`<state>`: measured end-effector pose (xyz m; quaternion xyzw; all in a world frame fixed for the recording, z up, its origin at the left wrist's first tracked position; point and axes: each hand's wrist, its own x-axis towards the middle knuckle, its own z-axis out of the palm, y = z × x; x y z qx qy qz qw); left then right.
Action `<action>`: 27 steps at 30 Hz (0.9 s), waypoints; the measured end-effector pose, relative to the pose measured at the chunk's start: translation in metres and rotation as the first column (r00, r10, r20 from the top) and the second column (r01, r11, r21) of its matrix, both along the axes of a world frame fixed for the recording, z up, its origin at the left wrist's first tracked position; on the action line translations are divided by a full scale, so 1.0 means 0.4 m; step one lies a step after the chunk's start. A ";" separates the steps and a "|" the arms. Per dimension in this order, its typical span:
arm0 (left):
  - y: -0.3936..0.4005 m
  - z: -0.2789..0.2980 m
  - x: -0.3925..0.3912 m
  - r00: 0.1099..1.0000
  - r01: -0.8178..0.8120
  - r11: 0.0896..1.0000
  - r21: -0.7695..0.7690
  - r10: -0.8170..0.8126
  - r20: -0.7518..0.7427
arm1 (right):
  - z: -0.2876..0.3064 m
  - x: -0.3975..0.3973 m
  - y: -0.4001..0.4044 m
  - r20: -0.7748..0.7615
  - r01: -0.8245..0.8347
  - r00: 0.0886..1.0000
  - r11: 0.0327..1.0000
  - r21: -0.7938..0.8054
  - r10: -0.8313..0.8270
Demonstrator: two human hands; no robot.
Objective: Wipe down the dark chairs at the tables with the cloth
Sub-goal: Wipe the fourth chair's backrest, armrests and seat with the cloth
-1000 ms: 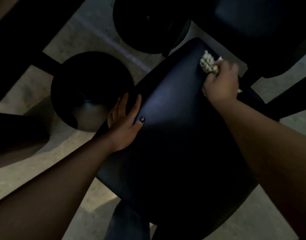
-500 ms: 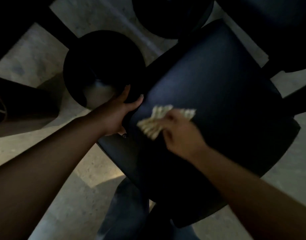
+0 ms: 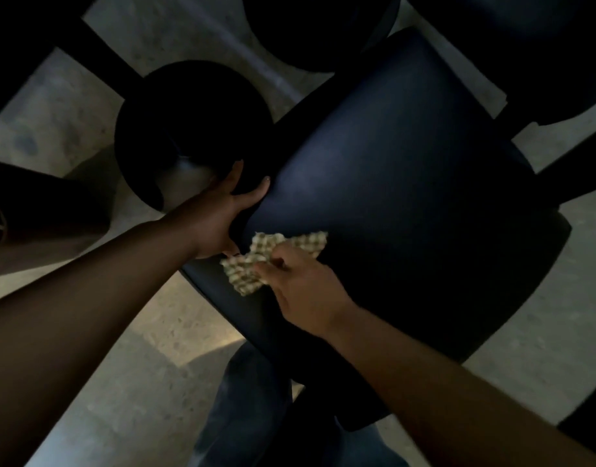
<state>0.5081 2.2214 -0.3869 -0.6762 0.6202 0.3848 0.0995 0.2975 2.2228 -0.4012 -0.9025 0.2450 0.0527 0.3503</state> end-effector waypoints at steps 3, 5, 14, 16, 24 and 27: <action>0.004 0.000 0.010 1.000 0.011 1.000 0.014 -0.011 0.001 | -0.023 -0.024 -0.172 0.070 0.233 0.971 0.968 -0.091 -0.227; 0.002 0.005 0.017 0.999 0.020 1.000 0.008 -0.020 0.033 | -0.029 -0.065 -0.335 0.103 0.598 0.801 0.787 -0.150 -0.589; -0.114 0.023 -0.067 0.997 -0.020 0.990 -0.143 0.009 -0.077 | -0.027 0.004 -0.295 0.097 0.602 0.797 0.774 -0.196 -0.596; -0.156 0.023 -0.095 0.997 0.030 0.987 -0.158 -0.042 -0.069 | -0.020 -0.018 -0.351 0.032 0.464 0.881 0.848 -0.256 -0.473; -0.288 0.025 -0.216 0.955 0.295 0.949 -0.108 -0.296 0.012 | -0.024 -0.248 -0.431 0.107 0.919 0.367 0.342 -0.196 -0.924; -0.301 0.019 -0.251 0.893 0.423 0.905 0.041 -0.424 0.153 | -0.004 -0.410 -0.307 0.064 0.975 0.082 0.067 -0.214 -0.995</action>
